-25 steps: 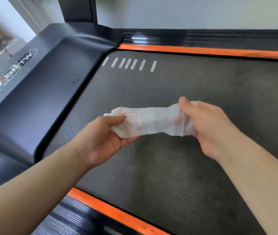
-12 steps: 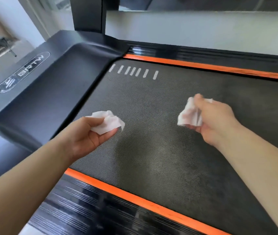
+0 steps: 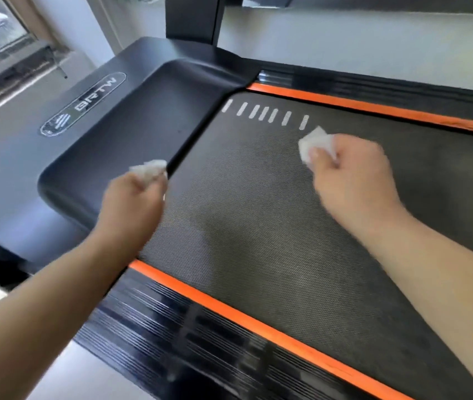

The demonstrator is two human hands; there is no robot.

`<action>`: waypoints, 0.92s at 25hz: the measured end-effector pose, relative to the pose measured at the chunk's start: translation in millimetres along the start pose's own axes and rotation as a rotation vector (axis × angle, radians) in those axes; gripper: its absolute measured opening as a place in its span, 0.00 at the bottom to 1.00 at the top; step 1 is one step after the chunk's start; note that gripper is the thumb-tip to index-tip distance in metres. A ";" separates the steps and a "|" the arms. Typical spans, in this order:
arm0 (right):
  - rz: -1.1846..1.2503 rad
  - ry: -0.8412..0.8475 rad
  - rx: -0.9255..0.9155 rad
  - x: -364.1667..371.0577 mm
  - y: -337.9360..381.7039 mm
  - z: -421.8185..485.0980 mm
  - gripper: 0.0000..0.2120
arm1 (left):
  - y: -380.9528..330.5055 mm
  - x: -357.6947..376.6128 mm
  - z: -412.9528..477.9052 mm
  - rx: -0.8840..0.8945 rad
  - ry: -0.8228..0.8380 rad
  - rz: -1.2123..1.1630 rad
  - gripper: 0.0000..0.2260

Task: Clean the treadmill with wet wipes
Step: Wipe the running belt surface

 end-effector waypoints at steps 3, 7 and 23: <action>-0.490 0.414 -0.325 84.4 17.4 -54.0 0.11 | 5.0 75.6 -47.6 0.318 0.420 0.628 0.28; -0.658 0.702 -0.453 139.6 -13.4 -129.5 0.24 | 56.3 100.4 -83.4 0.258 0.626 0.786 0.45; -0.539 0.662 -0.401 171.2 -24.4 -120.3 0.39 | 48.9 137.2 -51.8 0.447 0.547 0.795 0.30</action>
Point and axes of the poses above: each hand's wrist, its own z-axis towards the middle knuckle, its own x-axis out of the palm, y = z × x, the point moved 9 cm from there along z, towards the middle knuckle, and after that the axes turned 1 degree about -x, right-handed, at the moved point
